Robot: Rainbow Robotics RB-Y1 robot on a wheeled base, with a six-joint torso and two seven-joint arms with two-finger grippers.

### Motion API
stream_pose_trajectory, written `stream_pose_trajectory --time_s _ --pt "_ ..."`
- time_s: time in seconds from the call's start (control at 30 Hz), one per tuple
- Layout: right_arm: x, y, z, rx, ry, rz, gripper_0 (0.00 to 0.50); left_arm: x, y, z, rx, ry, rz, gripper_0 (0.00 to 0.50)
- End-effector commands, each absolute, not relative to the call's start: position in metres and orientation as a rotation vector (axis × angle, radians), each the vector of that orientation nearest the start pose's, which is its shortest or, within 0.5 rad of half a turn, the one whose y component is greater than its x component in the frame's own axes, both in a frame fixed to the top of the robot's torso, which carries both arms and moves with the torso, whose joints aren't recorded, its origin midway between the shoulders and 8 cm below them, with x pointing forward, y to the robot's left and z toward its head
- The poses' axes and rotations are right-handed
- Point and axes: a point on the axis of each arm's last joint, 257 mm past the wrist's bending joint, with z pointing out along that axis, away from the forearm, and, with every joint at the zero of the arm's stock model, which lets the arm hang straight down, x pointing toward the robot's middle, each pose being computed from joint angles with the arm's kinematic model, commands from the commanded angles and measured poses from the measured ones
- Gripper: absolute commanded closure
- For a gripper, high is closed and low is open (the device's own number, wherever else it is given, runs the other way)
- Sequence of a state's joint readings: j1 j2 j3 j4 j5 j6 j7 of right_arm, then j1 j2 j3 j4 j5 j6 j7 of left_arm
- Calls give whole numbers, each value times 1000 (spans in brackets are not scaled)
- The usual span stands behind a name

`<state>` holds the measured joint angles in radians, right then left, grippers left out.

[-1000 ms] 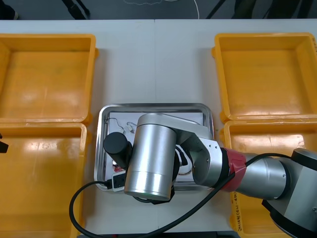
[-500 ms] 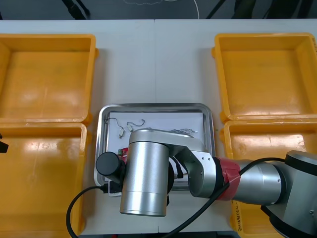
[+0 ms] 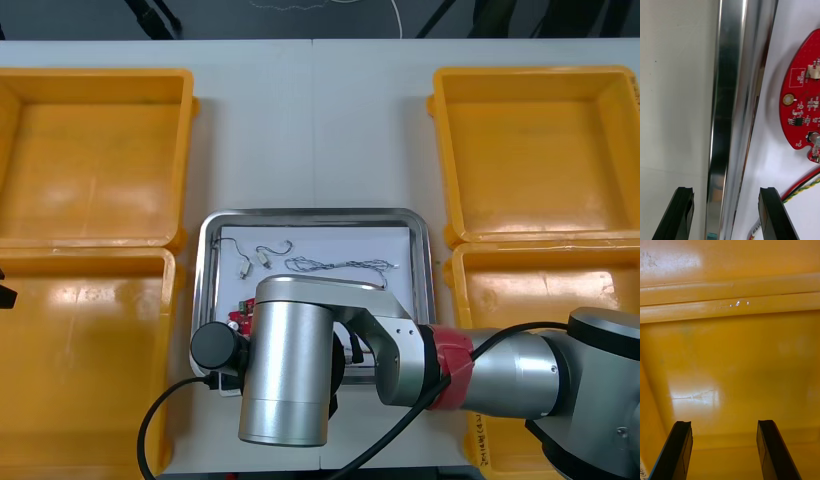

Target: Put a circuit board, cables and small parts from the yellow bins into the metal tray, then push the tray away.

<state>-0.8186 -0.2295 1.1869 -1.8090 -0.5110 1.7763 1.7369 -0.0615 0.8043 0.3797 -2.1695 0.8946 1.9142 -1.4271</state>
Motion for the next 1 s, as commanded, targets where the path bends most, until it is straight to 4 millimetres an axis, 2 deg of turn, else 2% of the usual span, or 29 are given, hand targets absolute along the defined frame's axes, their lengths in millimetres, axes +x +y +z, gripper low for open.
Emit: stream_pose_trajectory --time_s 0.03,0.43,0.5,0.53,0.57,0.6,0.67,0.73,0.77,0.87,1.0 --pt "298 40 -332 -2160 1953 -360 0 340 404 -179 60 2735 62 0" --pt "303 39 -337 -2146 1966 -364 0 340 404 -179 60 2735 62 0" --pt "303 39 -337 -2145 1964 -364 29 340 404 -179 60 2735 62 0" --pt "303 39 -337 -2145 1964 -364 71 340 404 -179 60 2735 62 0" --pt "304 39 -337 -2142 1965 -366 146 340 404 -179 60 2735 62 0" --pt "304 39 -337 -2142 1965 -366 184 340 404 -179 60 2735 62 0" --pt "304 40 -337 -2141 1964 -367 341 340 404 -179 60 2735 62 0" --pt "305 40 -337 -2137 1966 -368 426 340 404 -179 60 2735 62 0" --pt "305 40 -336 -2132 1970 -367 455 340 404 -179 60 2735 62 0" --pt "306 38 -337 -2127 1976 -371 493 340 404 -179 60 2735 62 0" --pt "305 38 -337 -2124 1979 -371 500 340 404 -179 60 2735 62 0"
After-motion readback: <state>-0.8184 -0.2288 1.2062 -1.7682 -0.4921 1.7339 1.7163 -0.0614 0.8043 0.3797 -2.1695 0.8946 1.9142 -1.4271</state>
